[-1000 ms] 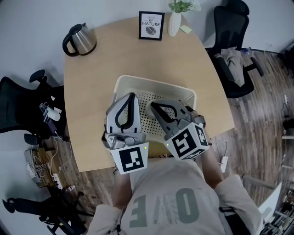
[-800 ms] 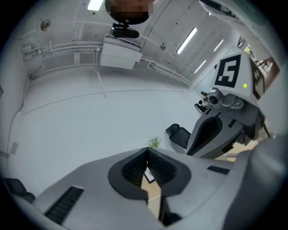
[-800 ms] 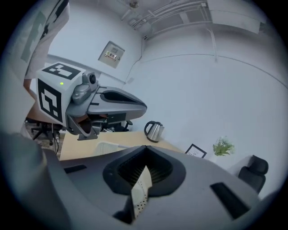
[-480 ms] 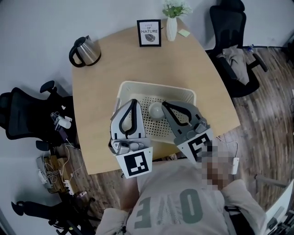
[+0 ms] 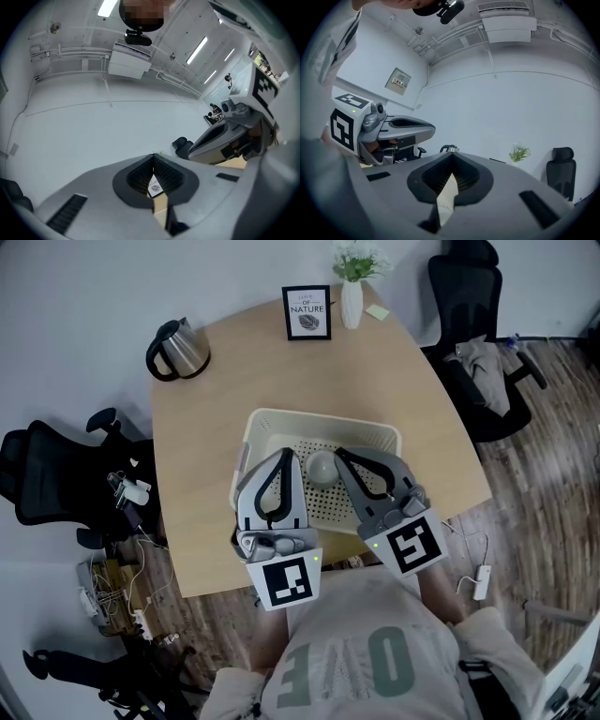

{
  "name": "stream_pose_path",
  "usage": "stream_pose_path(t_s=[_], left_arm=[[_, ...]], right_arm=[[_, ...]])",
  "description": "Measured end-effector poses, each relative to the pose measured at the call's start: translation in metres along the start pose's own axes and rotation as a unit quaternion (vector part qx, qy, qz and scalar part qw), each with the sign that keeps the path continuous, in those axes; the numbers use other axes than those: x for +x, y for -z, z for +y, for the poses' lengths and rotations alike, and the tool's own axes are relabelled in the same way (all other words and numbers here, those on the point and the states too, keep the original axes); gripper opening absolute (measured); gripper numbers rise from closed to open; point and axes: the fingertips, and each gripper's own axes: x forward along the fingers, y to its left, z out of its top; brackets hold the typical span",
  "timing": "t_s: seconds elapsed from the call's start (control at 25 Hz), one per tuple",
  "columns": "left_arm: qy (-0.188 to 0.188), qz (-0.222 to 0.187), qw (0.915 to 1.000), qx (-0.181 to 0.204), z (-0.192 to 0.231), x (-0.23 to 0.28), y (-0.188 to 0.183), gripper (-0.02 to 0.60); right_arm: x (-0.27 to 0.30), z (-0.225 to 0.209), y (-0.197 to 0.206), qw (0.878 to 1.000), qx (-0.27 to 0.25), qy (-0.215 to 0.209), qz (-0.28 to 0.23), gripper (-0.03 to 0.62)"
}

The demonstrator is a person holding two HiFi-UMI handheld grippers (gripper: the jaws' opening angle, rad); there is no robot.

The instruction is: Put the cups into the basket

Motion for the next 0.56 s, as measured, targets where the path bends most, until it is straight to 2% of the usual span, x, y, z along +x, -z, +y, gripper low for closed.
stream_pose_path(t_s=[0.2,0.56], left_arm=[[0.001,-0.005,1.0000,0.002,0.0018,0.0005,-0.0019,0.009],[-0.001,-0.003,1.0000,0.002,0.0052,-0.0046,0.0014,0.009]], right_arm=[[-0.0003,-0.0005,-0.0060,0.999,0.034,0.000,-0.012,-0.002],[-0.0009,-0.0022,-0.0066,0.999,0.026,0.010,-0.015,-0.002]])
